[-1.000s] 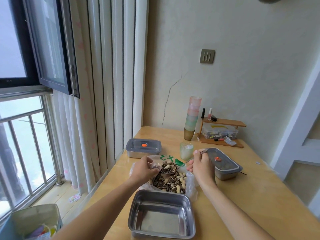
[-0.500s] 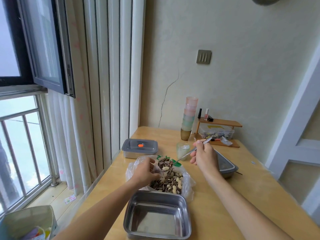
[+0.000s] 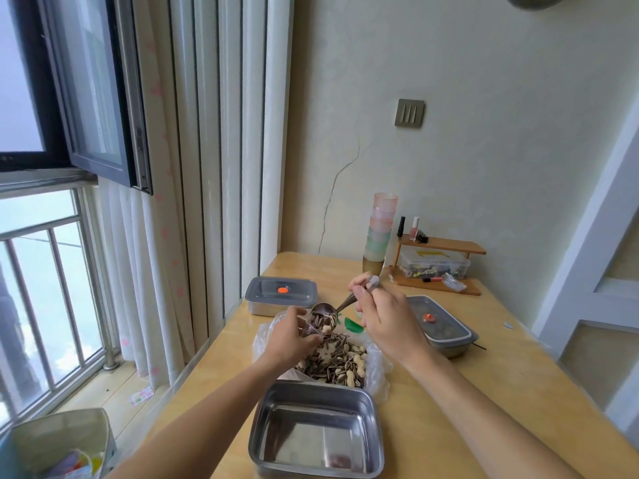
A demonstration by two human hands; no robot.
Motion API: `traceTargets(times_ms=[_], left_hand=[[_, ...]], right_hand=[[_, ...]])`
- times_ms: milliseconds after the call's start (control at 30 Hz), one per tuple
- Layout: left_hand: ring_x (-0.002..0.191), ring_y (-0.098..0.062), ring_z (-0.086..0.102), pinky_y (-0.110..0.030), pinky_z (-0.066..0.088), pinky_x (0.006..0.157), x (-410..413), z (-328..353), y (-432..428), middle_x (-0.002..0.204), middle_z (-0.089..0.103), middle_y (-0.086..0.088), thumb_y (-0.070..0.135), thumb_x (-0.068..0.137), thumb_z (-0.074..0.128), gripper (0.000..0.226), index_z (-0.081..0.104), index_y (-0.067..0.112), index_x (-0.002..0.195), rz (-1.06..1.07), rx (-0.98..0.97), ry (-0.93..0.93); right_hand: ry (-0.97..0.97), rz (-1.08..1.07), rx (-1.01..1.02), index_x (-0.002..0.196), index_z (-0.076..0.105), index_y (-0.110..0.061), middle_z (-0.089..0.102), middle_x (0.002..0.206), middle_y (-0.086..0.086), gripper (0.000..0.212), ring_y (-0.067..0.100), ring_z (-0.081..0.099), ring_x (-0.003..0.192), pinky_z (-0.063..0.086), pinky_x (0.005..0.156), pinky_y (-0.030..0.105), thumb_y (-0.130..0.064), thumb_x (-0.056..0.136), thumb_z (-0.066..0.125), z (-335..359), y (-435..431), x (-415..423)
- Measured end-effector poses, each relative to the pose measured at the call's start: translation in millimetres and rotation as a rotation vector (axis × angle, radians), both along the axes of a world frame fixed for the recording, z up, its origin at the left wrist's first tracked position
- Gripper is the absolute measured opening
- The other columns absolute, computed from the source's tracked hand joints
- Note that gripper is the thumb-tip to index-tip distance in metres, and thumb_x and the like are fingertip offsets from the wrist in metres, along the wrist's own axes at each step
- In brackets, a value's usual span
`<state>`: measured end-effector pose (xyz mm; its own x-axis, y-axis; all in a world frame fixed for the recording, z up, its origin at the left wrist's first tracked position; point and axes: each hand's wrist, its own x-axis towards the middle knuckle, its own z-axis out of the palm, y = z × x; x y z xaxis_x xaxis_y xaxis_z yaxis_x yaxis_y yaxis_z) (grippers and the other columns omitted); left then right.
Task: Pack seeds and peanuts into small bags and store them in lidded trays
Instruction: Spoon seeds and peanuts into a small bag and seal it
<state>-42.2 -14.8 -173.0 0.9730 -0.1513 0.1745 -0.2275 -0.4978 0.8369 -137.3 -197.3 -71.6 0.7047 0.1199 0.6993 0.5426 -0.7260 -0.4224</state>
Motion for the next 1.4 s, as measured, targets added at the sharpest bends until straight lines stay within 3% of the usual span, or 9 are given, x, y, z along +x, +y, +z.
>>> traceTargets(times_ms=[167, 300, 400, 567, 700, 833, 1067, 1200, 1400], left_hand=[[0.099, -0.016, 0.064, -0.021, 0.052, 0.076, 0.5, -0.3, 2.3, 0.104, 0.063, 0.004, 0.024, 0.086, 0.083, 0.063, 0.047, 0.013, 0.136, 0.005, -0.044, 0.013], [0.099, -0.015, 0.063, -0.018, 0.051, 0.075, -2.1, -0.2, 3.3, 0.103, 0.061, 0.006, 0.024, 0.087, 0.082, 0.061, 0.048, 0.013, 0.136, -0.013, -0.043, -0.008], [0.100, -0.016, 0.063, -0.026, 0.055, 0.084, -1.9, -1.5, 4.4, 0.108, 0.062, 0.003, 0.025, 0.087, 0.082, 0.060, 0.049, 0.014, 0.137, -0.020, -0.042, -0.014], [0.100, -0.015, 0.064, -0.031, 0.057, 0.088, -1.6, -3.1, 7.4, 0.107, 0.063, 0.004, 0.024, 0.087, 0.082, 0.059, 0.051, 0.013, 0.136, -0.018, -0.056, -0.030], [0.095, -0.003, 0.062, -0.014, 0.051, 0.074, -2.6, -1.8, 9.9, 0.108, 0.064, 0.004, 0.026, 0.087, 0.082, 0.059, 0.050, 0.013, 0.136, 0.000, -0.094, -0.057], [0.095, -0.005, 0.063, -0.012, 0.049, 0.073, -3.9, -3.3, 9.1, 0.103, 0.066, 0.004, 0.028, 0.087, 0.082, 0.057, 0.050, 0.016, 0.134, 0.028, -0.163, -0.119], [0.092, -0.010, 0.068, -0.030, 0.058, 0.089, 3.8, -9.1, 8.0, 0.099, 0.067, -0.002, 0.029, 0.081, 0.087, 0.062, 0.053, 0.026, 0.133, -0.083, -0.296, -0.129], [0.090, -0.014, 0.068, -0.030, 0.059, 0.087, 7.0, -10.2, 9.3, 0.102, 0.063, -0.008, 0.026, 0.083, 0.087, 0.058, 0.054, 0.034, 0.129, -0.143, -0.412, -0.093], [0.094, -0.010, 0.068, -0.037, 0.060, 0.090, 14.7, -12.7, 3.3, 0.109, 0.064, 0.000, 0.026, 0.083, 0.087, 0.059, 0.055, 0.033, 0.132, -0.196, -0.459, -0.069]], right_hand=[[-0.017, -0.075, 0.082, 0.102, 0.063, -0.009, 0.063, 0.075, 0.003, 0.038, 0.018, 0.063, 0.066, 0.054, 0.062, 0.043, -0.035, 0.109, 0.038, -4.0, -2.2, 5.3], [0.092, -0.258, 0.277, 0.093, 0.062, -0.011, 0.067, 0.069, 0.000, 0.033, 0.005, 0.065, 0.055, 0.052, 0.054, 0.020, -0.030, 0.111, 0.042, -5.4, -9.1, 11.2], [0.226, -0.357, 0.488, 0.093, 0.062, -0.014, 0.070, 0.066, 0.003, 0.036, 0.009, 0.066, 0.051, 0.055, 0.060, 0.031, -0.035, 0.111, 0.039, -11.4, -23.5, 19.8], [0.364, -0.461, 0.765, 0.094, 0.062, -0.012, 0.070, 0.071, 0.011, 0.038, 0.016, 0.064, 0.049, 0.047, 0.048, 0.024, -0.027, 0.113, 0.034, -27.0, -46.5, 28.8], [0.413, -0.543, 0.854, 0.095, 0.063, -0.010, 0.067, 0.071, 0.010, 0.037, 0.022, 0.061, 0.054, 0.045, 0.053, 0.032, -0.026, 0.111, 0.035, -40.9, -58.8, 35.9], [0.532, -0.530, 0.872, 0.100, 0.067, -0.002, 0.067, 0.068, 0.011, 0.036, 0.020, 0.057, 0.048, 0.043, 0.047, 0.029, -0.025, 0.111, 0.041, -57.9, -62.5, 42.2], [0.638, -0.524, 0.754, 0.068, 0.072, 0.001, 0.072, 0.058, 0.011, 0.049, 0.019, 0.055, 0.039, 0.034, 0.037, 0.022, -0.031, 0.104, 0.061, -76.7, -58.0, 37.6], [0.728, -0.463, 0.709, 0.068, 0.073, 0.003, 0.061, 0.049, 0.006, 0.056, 0.016, 0.043, 0.032, 0.026, 0.033, 0.017, -0.039, 0.102, 0.062, -76.2, -52.2, 39.9], [0.601, -0.150, 0.349, 0.091, 0.072, -0.021, 0.071, 0.077, 0.000, 0.024, 0.008, 0.055, 0.044, 0.048, 0.052, 0.024, -0.034, 0.105, 0.057, -67.4, -19.3, 47.7]])
